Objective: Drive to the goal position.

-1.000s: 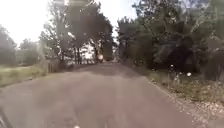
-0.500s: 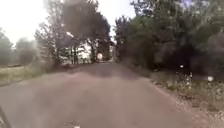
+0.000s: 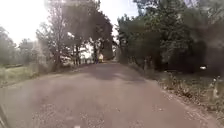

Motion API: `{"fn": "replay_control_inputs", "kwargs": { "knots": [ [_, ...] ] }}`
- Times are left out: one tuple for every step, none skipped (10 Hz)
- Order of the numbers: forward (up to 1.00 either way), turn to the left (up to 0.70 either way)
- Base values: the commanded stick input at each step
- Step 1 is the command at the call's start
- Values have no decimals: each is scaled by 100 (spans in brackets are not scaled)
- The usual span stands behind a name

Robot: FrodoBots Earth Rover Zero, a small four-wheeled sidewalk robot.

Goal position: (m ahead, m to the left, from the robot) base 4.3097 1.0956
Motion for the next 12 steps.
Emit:
{"fn": "replay_control_inputs", "kwargs": {
  "knots": [
    [100, -11],
    [100, -21],
    [100, -25],
    [100, -21],
    [100, -18],
    [100, -14],
    [100, -7],
    [100, -5],
    [100, -5],
    [100, -5],
    [100, -7],
    [100, -8]
  ]
}}
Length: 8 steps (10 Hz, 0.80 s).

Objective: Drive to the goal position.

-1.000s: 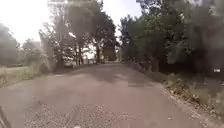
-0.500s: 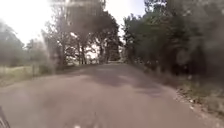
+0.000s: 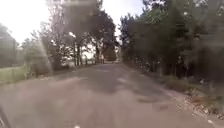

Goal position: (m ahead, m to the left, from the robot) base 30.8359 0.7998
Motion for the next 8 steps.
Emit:
{"fn": "replay_control_inputs", "kwargs": {
  "knots": [
    [100, -9],
    [100, -11],
    [100, -8],
    [100, -7],
    [100, -7],
    [100, -7],
    [100, -7],
    [100, -7]
  ]
}}
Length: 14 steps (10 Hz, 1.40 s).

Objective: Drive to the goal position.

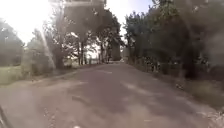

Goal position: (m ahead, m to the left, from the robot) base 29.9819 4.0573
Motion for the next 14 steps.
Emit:
{"fn": "replay_control_inputs", "kwargs": {
  "knots": [
    [100, -9],
    [100, -13],
    [100, -23],
    [100, -23],
    [100, -22],
    [100, -17],
    [100, -16],
    [100, -14],
    [100, -13],
    [100, -12],
    [100, -12],
    [100, -12],
    [100, -12],
    [100, -8]
  ]
}}
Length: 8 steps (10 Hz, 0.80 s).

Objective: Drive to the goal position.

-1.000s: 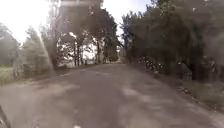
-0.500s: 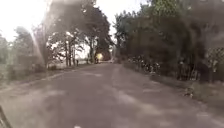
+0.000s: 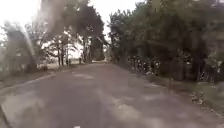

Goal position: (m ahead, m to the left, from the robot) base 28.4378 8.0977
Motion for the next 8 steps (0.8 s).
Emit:
{"fn": "replay_control_inputs", "kwargs": {
  "knots": [
    [100, -6],
    [100, -6],
    [100, -6],
    [100, -5],
    [100, -1],
    [100, -1],
    [100, -1],
    [100, -1]
  ]
}}
